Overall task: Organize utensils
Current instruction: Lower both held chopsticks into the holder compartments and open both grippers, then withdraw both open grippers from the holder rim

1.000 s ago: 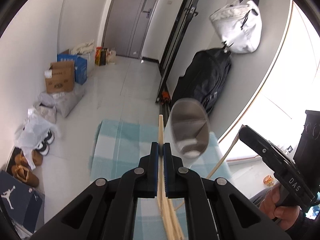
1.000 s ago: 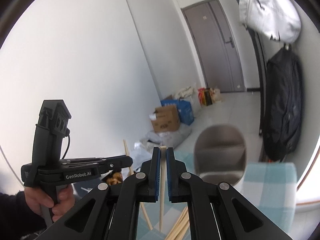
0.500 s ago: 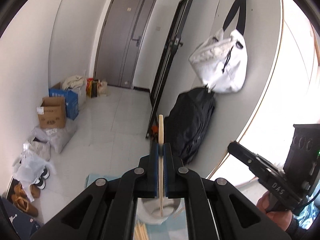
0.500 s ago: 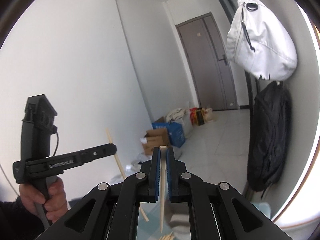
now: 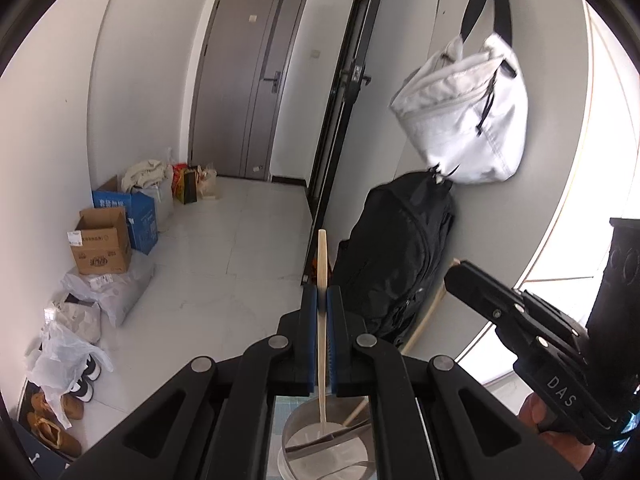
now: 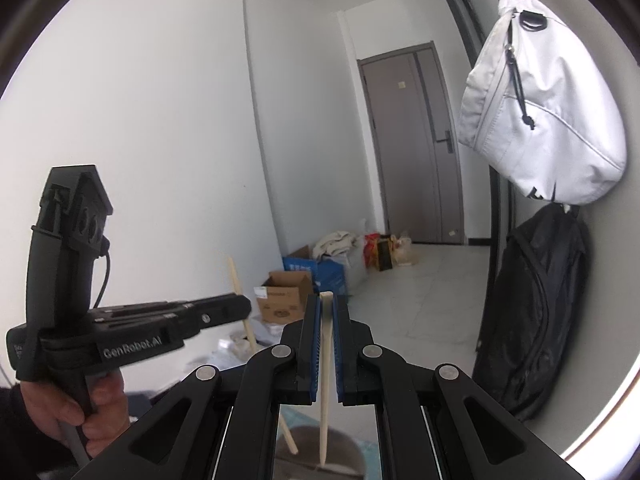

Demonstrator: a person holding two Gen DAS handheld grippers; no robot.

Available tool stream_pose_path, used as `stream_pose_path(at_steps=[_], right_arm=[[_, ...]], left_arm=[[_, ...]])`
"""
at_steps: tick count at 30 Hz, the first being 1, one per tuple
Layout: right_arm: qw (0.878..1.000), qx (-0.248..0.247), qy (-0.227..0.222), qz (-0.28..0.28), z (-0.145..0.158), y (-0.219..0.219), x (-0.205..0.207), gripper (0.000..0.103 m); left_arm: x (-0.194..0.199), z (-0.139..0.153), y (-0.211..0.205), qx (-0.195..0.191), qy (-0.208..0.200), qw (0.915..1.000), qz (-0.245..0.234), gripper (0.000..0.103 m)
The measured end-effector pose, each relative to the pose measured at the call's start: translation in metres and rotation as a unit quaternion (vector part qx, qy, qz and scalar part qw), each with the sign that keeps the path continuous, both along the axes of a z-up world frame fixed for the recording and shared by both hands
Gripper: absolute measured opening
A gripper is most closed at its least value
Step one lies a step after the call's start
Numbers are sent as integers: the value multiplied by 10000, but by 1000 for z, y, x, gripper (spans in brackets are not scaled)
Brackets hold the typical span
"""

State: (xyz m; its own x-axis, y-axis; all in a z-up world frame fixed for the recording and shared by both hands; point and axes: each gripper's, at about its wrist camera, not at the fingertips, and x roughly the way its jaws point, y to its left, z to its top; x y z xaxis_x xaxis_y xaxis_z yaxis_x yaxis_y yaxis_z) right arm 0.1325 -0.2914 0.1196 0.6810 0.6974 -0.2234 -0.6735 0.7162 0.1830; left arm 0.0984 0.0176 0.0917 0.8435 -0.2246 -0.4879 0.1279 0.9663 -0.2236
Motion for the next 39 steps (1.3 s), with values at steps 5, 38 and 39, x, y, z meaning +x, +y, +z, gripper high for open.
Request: stream_pose_path(at_steps=[5,38,39], right_arm=[[9997,-219,93,55,-24,12,15,5],[9915,321,1247,192,-36,-28,-15,68],[9920,310,1208,196,-34,-29,-20,69]], left_arm=[[8,-22,4,-15,103,9999,-94,1],[-23,-23,29,-203,766,9963,323,62],[-27,-22,27,-151,744,9965,346,62]])
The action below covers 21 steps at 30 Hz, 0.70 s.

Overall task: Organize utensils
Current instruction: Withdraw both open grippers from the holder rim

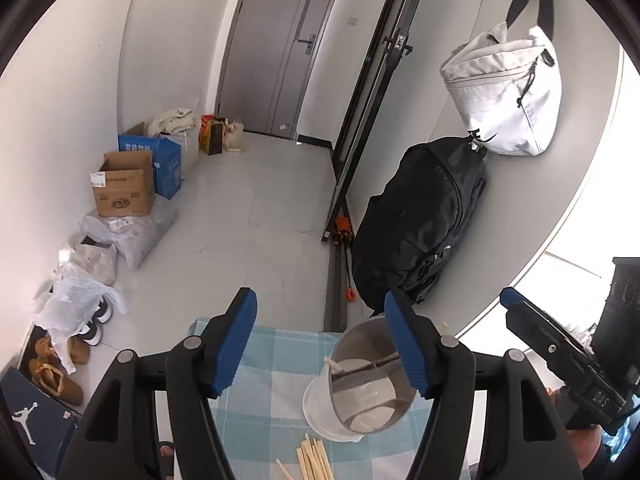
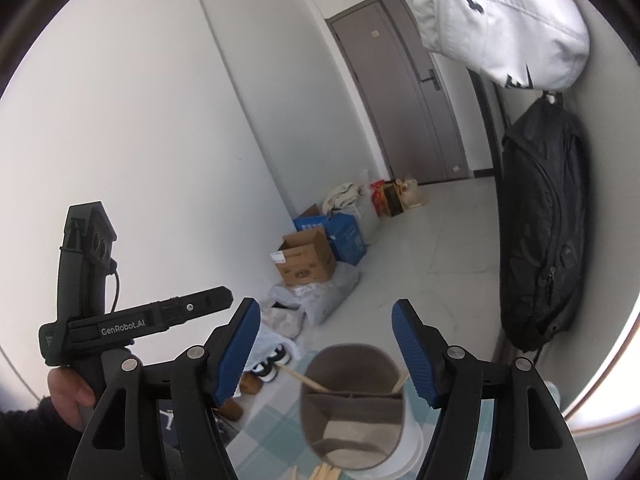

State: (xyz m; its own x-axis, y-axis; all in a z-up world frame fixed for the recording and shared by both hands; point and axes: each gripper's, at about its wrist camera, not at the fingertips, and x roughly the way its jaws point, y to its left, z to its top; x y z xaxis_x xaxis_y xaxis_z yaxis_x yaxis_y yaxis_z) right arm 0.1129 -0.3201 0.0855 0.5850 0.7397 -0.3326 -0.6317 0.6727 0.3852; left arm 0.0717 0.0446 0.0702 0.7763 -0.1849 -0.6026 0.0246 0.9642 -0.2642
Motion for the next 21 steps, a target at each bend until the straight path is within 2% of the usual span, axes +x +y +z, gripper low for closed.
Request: stream_pose_path(at_steps=[3,6,10,11,15,21], right_arm=[[10000,-6,-80,-14,4,1,-16,75],[9999,55,-101,-1,8,-1,-30,76],[9999,3,-145,17,11,0,-44,76],[9999,-11,-139,37,11,1,-47,76],[9999,-41,-92,100,5,3,-60,76],[9999,-121,27,110,-16,5,-75,83]], left_arm=[[-12,4,-4,145,-69,9999,36,62],[-23,7,-7,265,-154,9995,88,63],[-36,8,-5,256,-217,9993,156,75],[-40,8,-4,239,-243,9993,160,75],[-50,3,-4,284,-260,9990,208,76],[-63,-12,-4,320,-142,9993,133,76]])
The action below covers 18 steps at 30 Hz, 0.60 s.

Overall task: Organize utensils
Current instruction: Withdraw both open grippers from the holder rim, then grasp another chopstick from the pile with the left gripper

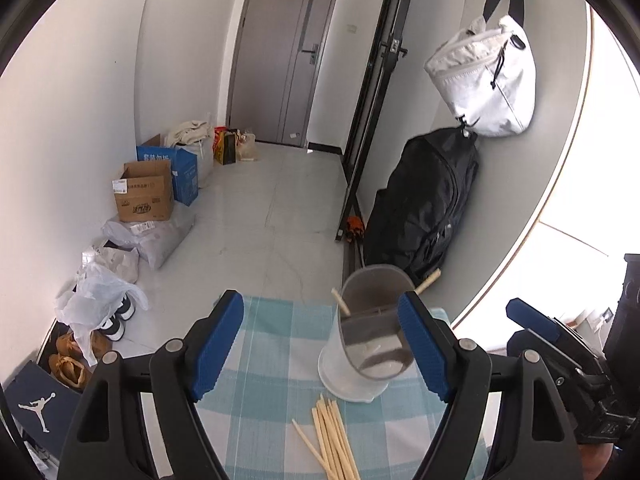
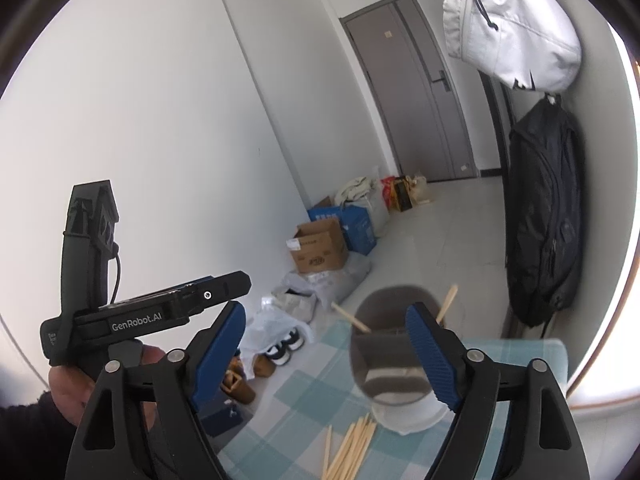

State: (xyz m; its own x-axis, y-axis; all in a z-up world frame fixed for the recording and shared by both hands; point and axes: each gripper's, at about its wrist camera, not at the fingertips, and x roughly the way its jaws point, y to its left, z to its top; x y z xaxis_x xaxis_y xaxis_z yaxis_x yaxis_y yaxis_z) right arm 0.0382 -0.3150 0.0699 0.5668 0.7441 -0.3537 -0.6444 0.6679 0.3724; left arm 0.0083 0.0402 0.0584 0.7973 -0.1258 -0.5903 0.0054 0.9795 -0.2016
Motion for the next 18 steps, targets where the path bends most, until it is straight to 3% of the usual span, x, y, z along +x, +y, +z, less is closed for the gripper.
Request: stream_pose_path(at_steps=[9,15,18], right_arm=[[9995,-290,145,10,-42,6,-12,93],[9986,-382,369,41,-71,5,-10,93],[9980,-362,523,40,-81,1,-6,93]], left_arm=[[-6,-45,8,-202,588,9981,-23,76],[2,-90,18,-653,1400,9878,213,76],[7,-114,14,-569,1829,9808,355,76]])
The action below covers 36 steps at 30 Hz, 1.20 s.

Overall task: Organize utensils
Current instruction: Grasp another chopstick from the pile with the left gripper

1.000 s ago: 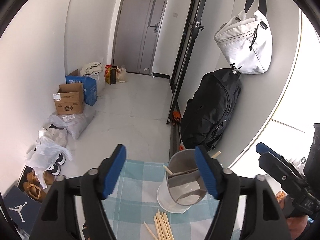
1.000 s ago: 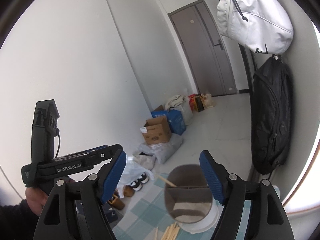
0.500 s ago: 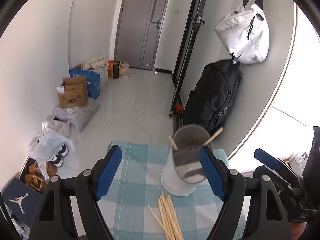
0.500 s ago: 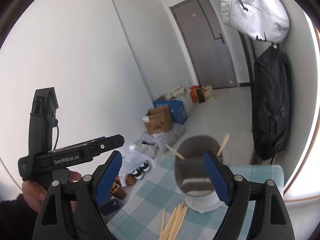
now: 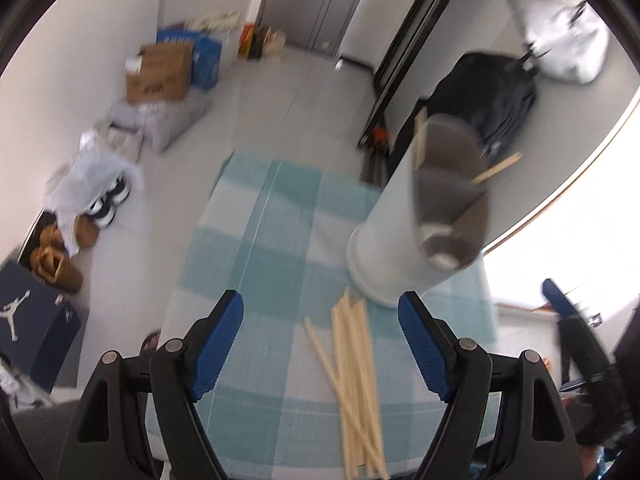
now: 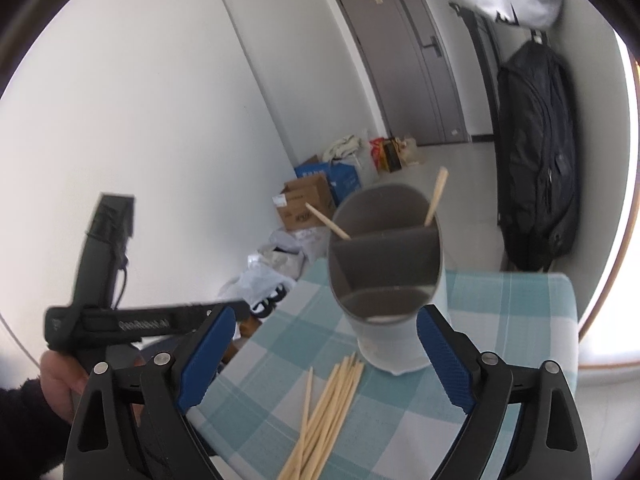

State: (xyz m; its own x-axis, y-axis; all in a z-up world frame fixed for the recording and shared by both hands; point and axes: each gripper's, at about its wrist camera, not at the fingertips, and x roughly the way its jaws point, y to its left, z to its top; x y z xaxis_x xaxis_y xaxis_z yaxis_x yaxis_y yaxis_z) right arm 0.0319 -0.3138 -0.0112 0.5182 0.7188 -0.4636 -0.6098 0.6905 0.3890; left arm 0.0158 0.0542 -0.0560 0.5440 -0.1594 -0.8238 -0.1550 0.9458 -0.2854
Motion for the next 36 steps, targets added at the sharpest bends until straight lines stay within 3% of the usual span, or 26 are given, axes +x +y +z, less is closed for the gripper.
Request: stream_pose_path(at_steps=[6,8,13,16,18,27,34,36], right_arm=[[9994,112,309,-123,-9,-12,6,93],[9992,129,362,-131,-9,-16,7,93],[9986,111,495,-153,-13,-27,8,93],[9978,221,610,-157,-13,-36,10,93],[9972,292,660,-179,-13,-42,10,93],[9942,633,841,-237,-19,-69,16,93],[9910,754,1078,-252,-34,-78,28,93],[9898,794,1157,-239,-41,-79,32,93]], left_arm=[[9,-39,-10,142,833,9963,138,75],[12,-47,-16,188,1006,9947,108,68],[16,-60,-31,463,1468,9880,161,65],[15,-65,-33,454,1635,9853,197,56],[15,-67,-36,502,1758,9830,178,43],[19,-70,-52,1152,1808,9765,214,36],[26,-73,-50,1109,1773,9776,245,7],[28,-74,-48,1040,1757,9784,327,4]])
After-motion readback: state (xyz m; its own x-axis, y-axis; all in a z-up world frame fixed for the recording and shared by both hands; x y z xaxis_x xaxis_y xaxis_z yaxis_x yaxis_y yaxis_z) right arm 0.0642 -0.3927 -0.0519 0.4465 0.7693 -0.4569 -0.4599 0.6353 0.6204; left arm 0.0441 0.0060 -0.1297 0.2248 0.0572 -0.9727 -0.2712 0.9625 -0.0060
